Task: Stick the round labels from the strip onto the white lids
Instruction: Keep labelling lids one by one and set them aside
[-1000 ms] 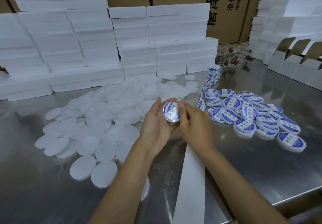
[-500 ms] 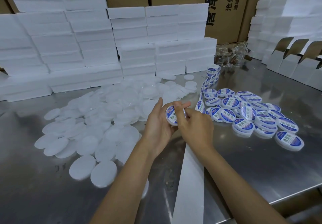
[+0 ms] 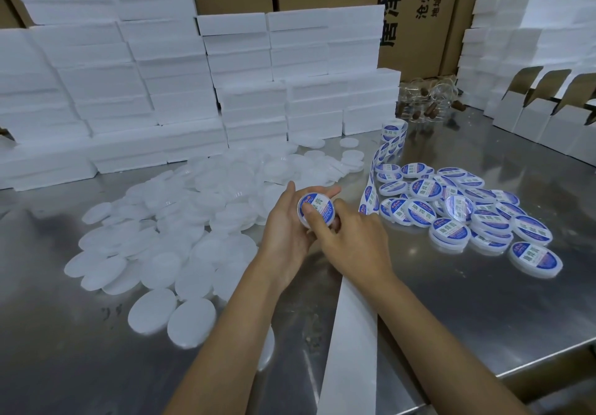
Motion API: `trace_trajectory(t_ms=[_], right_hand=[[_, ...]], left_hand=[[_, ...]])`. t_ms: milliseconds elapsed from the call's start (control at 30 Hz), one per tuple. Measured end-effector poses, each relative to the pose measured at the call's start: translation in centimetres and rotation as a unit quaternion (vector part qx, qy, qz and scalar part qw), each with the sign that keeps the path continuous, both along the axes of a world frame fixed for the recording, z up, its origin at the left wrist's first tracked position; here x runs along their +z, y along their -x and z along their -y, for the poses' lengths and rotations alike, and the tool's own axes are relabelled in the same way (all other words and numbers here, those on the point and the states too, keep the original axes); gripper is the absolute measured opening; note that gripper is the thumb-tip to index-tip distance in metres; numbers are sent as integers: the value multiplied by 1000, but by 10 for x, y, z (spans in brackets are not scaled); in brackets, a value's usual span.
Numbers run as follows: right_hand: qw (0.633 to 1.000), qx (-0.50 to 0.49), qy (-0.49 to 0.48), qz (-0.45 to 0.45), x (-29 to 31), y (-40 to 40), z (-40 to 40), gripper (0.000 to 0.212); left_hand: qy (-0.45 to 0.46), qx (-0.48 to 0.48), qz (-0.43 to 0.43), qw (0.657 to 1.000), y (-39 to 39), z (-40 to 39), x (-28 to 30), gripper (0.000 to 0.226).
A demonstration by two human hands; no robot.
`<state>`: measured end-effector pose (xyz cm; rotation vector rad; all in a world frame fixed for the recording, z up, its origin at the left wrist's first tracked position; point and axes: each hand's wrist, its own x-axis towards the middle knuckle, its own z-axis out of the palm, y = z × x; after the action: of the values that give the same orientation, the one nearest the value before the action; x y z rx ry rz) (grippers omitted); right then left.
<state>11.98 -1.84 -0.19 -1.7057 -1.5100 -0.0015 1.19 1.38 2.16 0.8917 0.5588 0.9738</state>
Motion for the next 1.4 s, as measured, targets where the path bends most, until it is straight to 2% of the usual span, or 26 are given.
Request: trace_trajectory(t_ms=[133, 233, 300, 367, 533, 667, 800, 900, 1000, 1100, 1167, 1267, 1333, 1400], right_hand=[[999, 38, -20, -23, -2, -4, -1, 42], [999, 25, -42, -8, -2, -6, 0, 41], [998, 29, -35, -35, -2, -7, 1, 41], [998, 33, -21, -54, -1, -5, 1, 48], [999, -31, 2, -16, 2, -2, 2, 70], [999, -39, -20, -8, 0, -8, 3, 65], [998, -32, -4, -50, -2, -9, -1, 62], [996, -40, -11, -73, -3, -7, -3, 62], [991, -48, -6, -123, 0, -10, -3, 62], [988, 21, 3, -152, 2, -10, -1, 61], [977, 101, 10, -189, 3, -7, 0, 54], [938, 184, 55, -288, 7, -8, -2, 52], [912, 175, 85, -360, 12, -15, -3, 51], [868, 123, 72, -476, 17, -27, -6, 47]], left_hand=[[4, -4, 14, 1000, 2, 1, 2, 52], [-16, 2, -5, 1000, 1, 3, 3, 49], [-26, 9, -19, 999, 0, 5, 4, 47], [-28, 11, -20, 999, -1, 6, 4, 48], [-56, 10, -55, 997, -5, 7, 4, 55], [-79, -4, -67, 995, -7, 8, 2, 53], [-79, -19, -67, 994, -6, 6, 1, 37], [-96, 10, -131, 987, -4, 3, -1, 25], [-183, 79, -260, 945, -3, 2, -4, 19], [-223, 150, -297, 916, -1, 2, -4, 30], [-200, 184, -293, 917, 0, 0, -4, 44], [-161, 212, -298, 917, -1, -1, -3, 58], [-138, 211, -299, 920, -2, -1, -2, 61], [-106, 190, -276, 936, -2, -2, -2, 58]])
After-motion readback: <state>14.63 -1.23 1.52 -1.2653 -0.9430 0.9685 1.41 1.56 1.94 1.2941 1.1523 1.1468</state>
